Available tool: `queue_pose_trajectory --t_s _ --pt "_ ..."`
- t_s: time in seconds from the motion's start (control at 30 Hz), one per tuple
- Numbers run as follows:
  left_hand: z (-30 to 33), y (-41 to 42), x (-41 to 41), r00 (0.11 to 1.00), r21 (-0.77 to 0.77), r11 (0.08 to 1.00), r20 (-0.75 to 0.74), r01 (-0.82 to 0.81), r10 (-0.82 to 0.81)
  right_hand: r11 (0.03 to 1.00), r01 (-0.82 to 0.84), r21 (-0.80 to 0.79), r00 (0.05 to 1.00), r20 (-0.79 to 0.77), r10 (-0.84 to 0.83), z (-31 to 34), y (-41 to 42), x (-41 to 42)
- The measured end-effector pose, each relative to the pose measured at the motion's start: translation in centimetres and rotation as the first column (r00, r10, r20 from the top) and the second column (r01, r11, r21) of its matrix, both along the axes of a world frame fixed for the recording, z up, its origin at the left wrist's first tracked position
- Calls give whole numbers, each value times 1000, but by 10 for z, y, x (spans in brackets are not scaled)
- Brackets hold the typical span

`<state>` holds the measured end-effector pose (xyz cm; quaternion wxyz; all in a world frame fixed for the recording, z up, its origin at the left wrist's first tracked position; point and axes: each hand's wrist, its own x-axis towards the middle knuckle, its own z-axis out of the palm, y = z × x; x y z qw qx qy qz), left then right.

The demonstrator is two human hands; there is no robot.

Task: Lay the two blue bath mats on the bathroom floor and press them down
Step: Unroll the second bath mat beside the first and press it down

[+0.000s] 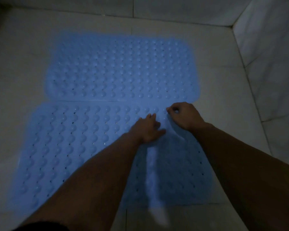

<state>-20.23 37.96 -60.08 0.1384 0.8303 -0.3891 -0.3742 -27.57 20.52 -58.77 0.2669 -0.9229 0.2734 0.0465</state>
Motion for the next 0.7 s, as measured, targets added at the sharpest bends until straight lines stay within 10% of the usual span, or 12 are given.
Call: queue_pose_trajectory --t_s 0.23,0.7 --pt "15 65 50 878 -124 970 412 -208 242 1000 -18 -5 1000 -14 17 13 84 30" --pt "-37 129 52 771 -202 966 585 -161 251 910 -179 -373 983 -29 182 -78 192 0"
